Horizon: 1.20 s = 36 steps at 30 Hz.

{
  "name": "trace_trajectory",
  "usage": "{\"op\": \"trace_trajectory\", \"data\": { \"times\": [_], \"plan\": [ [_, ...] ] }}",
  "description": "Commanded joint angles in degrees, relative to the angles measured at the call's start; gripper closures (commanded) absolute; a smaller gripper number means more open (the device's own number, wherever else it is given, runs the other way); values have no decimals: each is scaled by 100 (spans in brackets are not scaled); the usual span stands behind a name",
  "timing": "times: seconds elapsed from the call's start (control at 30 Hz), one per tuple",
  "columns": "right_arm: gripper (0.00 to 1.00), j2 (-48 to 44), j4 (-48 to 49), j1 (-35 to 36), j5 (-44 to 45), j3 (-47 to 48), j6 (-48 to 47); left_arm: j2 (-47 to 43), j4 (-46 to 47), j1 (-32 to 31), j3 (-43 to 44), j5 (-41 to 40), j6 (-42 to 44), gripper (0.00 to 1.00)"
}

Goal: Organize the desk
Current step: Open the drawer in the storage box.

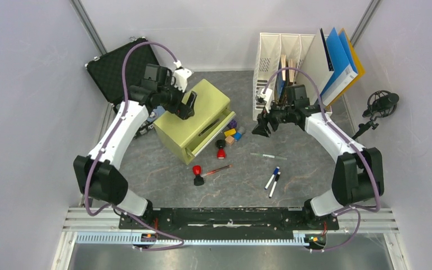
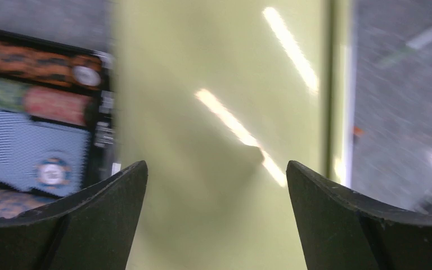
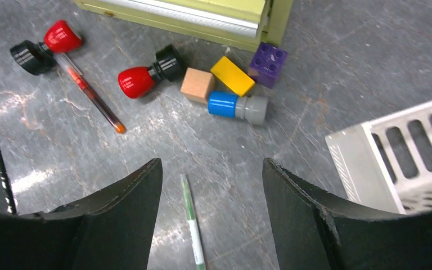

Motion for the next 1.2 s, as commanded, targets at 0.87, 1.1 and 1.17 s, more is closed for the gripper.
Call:
{"op": "trace_trajectory", "data": {
  "times": [0.87,1.1,1.17],
  "plan": [
    [29,-973,401,-488,863,-711,-20,1,-823,-2145,351,-136,-781,6],
    [29,-1014,408,-726,923,-822,102,411,-551,-2567,400,-1164,-1188,4],
    [29,-1059,401,-799,911,-908,84,502,-445,-2578,372,-1311,-1262,4]
  ]
}}
